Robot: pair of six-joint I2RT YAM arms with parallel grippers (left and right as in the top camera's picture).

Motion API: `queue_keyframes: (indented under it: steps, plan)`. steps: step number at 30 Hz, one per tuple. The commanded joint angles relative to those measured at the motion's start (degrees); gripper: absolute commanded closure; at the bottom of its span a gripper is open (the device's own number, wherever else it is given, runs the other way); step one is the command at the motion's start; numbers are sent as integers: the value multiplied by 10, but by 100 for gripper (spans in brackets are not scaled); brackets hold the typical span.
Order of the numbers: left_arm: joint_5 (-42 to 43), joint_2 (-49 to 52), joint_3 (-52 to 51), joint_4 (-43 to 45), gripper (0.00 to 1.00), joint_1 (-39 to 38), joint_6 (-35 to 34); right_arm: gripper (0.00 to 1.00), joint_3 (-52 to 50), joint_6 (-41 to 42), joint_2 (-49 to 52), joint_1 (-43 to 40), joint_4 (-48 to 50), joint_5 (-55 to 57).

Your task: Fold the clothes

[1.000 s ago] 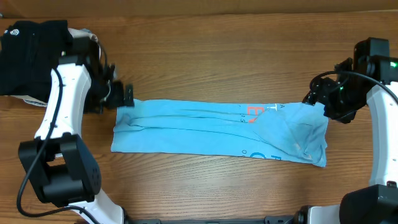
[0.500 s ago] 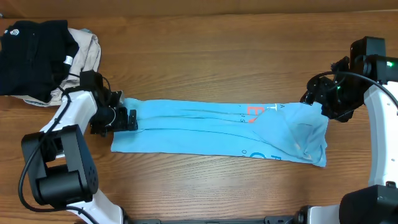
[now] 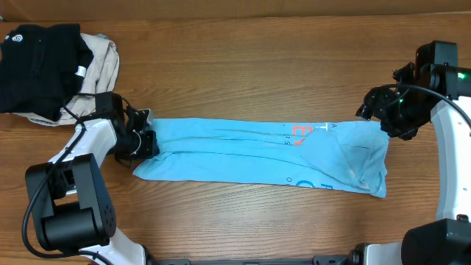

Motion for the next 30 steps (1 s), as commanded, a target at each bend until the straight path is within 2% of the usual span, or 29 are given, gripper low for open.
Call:
queue_keyframes:
  steps: [1, 6, 14, 17, 23, 30]
  plan:
    - [45, 31, -27, -5, 96, -7, 0, 29, 8, -3, -7, 2, 12, -3]
    - [27, 31, 45, -28, 96, 10, -16, 29, 8, 0, -6, 2, 22, -3]
    - [-43, 31, 212, -113, 96, 46, -12, 28, 8, 0, -6, 2, 24, -3]
    - [-42, 31, 250, -144, 96, 43, -6, 28, 8, 0, -6, 2, 25, -3]
    - [-36, 31, 275, -201, 96, 1, -7, 28, 8, 0, -6, 2, 29, -3]
    - [-21, 31, 275, -221, 96, -108, -11, 28, 8, 0, -6, 2, 30, -3]
